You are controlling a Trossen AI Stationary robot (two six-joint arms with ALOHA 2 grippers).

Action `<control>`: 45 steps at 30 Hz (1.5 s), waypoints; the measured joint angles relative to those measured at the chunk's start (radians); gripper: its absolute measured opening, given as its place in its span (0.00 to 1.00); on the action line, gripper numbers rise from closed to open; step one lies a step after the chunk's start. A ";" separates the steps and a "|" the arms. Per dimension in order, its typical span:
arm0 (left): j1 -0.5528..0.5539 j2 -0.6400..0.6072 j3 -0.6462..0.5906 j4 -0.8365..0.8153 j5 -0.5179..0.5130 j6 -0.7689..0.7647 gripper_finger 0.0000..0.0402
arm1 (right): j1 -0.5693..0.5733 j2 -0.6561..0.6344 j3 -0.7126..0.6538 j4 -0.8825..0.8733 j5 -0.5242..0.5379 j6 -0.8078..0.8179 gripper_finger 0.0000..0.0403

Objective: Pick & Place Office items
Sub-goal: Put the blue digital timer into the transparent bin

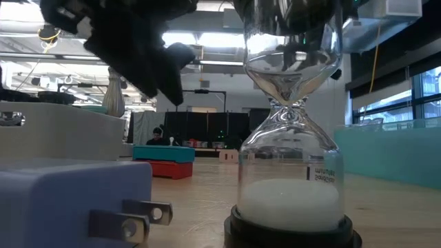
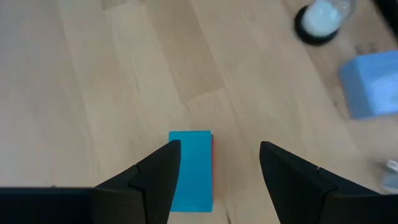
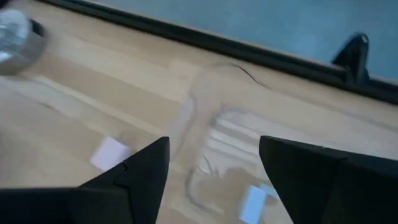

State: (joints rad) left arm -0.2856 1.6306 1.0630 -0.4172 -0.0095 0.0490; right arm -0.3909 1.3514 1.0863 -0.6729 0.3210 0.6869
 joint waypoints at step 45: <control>0.008 0.068 -0.124 0.164 -0.076 -0.044 0.69 | 0.018 0.000 0.075 0.007 -0.007 -0.015 0.64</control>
State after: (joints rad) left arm -0.2779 1.6989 0.9386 -0.2535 -0.0853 0.0051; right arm -0.3725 1.3514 1.1614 -0.6655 0.3136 0.6718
